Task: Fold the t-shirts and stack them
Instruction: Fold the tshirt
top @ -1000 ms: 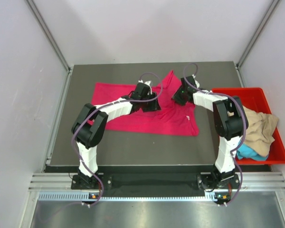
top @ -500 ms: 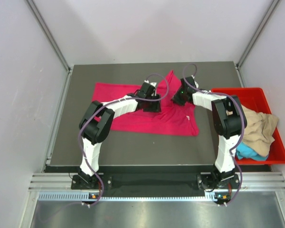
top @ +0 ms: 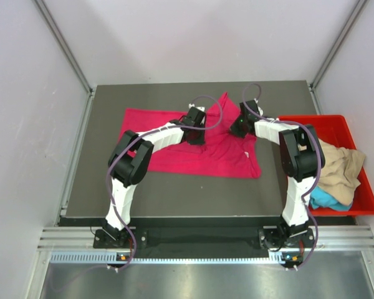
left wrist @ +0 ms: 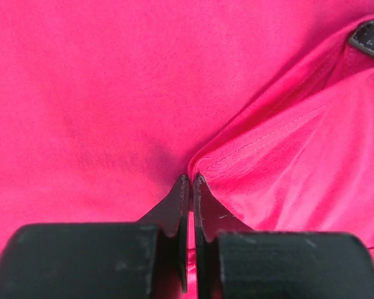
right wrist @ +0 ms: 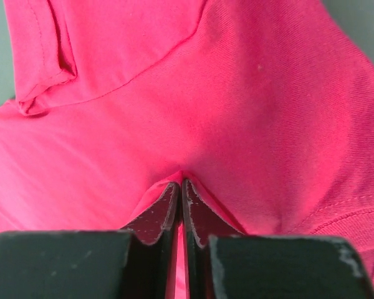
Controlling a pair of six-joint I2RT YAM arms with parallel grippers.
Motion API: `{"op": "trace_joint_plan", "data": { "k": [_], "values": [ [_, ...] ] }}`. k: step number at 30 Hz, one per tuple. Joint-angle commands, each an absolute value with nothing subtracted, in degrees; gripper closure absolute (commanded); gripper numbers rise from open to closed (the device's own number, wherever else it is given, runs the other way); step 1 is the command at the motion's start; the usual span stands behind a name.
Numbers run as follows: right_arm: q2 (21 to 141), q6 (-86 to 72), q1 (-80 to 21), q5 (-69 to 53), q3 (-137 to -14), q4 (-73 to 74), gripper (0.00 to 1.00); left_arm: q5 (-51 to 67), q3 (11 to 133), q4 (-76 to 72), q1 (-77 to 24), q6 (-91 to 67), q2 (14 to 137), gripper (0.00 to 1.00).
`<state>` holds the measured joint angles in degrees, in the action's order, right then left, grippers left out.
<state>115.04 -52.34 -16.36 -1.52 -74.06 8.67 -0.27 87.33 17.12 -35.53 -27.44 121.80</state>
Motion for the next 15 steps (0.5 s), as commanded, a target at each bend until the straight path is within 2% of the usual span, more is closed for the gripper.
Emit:
{"op": "trace_joint_plan", "data": {
  "k": [1, 9, 11, 15],
  "values": [
    [115.3, -50.9, -15.4, -0.4, -77.0, 8.8, 0.98, -2.9, 89.2, 19.0, -35.7, -28.0, 122.4, 1.00],
    [115.9, -49.3, -15.1, 1.1, -79.2, 10.2, 0.98, -6.0, 90.4, 20.8, -35.6, -30.7, 122.7, 1.00],
    [116.1, -48.5, -15.1, 0.5, -79.6, 9.6, 0.92, -5.6, 90.4, 21.0, -35.6, -31.5, 123.0, 1.00],
    [115.2, -47.7, -15.2, 0.2, -79.3, 8.3, 0.80, -6.2, 89.7, 21.0, -35.6, -32.3, 122.9, 0.93]
  ]
}}
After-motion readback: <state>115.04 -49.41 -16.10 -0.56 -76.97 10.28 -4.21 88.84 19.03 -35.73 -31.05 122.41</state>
